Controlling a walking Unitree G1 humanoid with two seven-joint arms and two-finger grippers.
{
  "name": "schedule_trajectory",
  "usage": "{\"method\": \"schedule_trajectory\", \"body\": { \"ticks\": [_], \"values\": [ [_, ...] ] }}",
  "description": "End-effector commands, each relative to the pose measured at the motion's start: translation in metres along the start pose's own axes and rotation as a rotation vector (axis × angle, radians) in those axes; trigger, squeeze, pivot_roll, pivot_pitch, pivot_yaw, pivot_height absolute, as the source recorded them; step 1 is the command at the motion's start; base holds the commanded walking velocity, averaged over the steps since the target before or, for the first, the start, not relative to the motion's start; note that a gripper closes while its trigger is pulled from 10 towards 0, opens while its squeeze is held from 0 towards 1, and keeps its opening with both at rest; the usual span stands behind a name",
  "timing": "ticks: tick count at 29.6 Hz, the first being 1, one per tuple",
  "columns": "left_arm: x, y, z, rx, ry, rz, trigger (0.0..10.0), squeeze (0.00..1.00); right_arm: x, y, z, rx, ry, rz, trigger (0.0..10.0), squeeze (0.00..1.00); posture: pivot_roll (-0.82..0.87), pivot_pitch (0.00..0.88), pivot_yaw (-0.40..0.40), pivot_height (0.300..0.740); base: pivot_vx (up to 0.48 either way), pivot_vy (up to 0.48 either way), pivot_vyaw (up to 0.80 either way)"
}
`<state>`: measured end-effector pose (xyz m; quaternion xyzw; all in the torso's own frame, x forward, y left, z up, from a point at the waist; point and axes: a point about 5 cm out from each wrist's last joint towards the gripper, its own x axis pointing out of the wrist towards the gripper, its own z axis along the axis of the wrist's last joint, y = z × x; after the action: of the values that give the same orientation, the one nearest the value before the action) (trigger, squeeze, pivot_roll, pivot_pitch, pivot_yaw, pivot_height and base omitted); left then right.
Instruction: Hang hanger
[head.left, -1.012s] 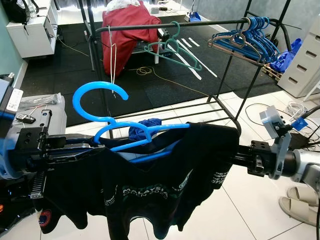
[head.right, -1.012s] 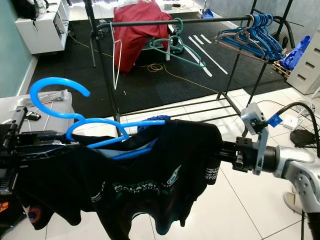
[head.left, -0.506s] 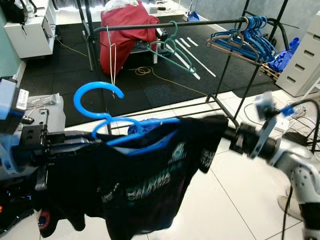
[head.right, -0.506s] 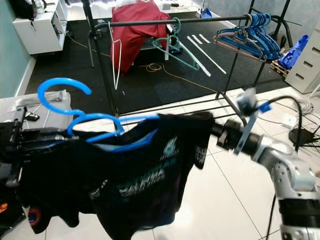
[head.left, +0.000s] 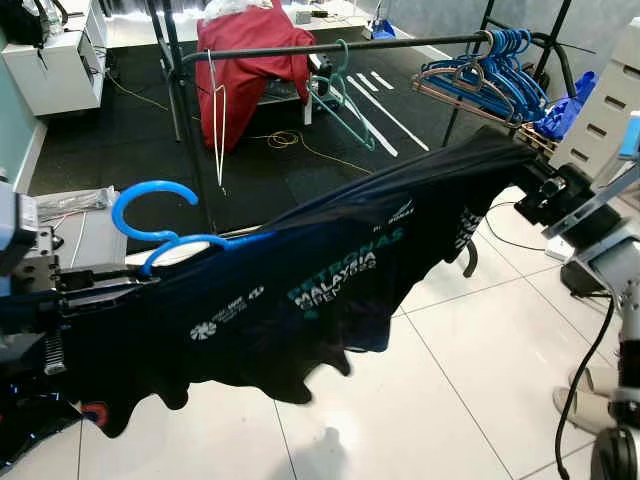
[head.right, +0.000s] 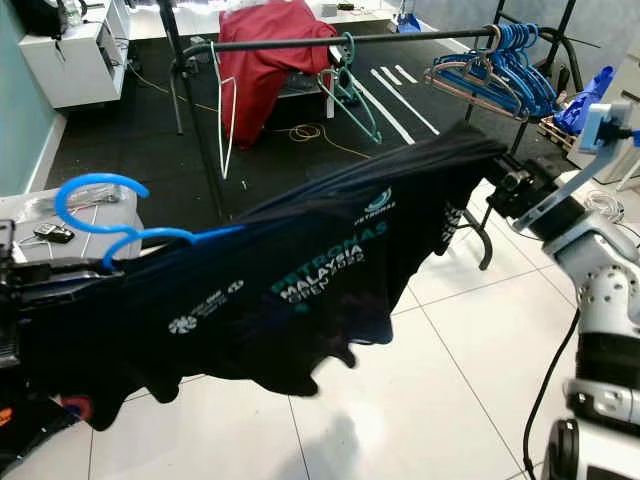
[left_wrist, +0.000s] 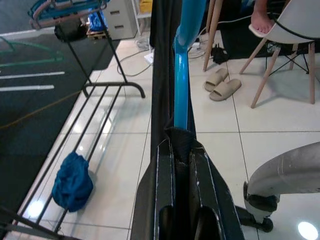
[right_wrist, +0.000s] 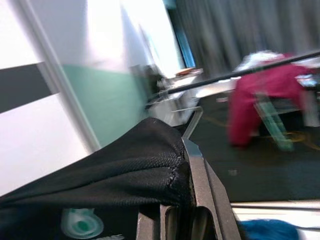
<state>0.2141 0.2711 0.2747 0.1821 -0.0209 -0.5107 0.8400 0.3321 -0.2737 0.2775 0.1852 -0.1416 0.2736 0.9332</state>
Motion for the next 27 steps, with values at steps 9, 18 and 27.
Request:
{"method": "schedule_trajectory", "body": {
  "ticks": [9,18,27],
  "values": [
    [-0.013,-0.005,0.031,-0.007,-0.196,-0.055,10.0,0.00,-0.035,-0.048,-0.006,-0.015,-0.002,-0.451,0.0,0.00,-0.07,0.076,-0.018,0.740,0.000,0.000,0.00],
    [0.003,-0.010,0.043,-0.001,-0.309,-0.133,10.0,0.00,-0.025,-0.034,-0.060,0.057,0.180,-0.415,0.0,0.00,-0.07,0.076,-0.016,0.740,0.000,0.000,0.00],
    [0.078,-0.004,0.049,-0.170,-0.716,0.048,10.0,0.00,0.013,0.047,-0.132,0.092,0.333,-0.126,0.0,0.00,-0.07,0.071,-0.018,0.740,0.000,0.000,0.00]
  ]
}}
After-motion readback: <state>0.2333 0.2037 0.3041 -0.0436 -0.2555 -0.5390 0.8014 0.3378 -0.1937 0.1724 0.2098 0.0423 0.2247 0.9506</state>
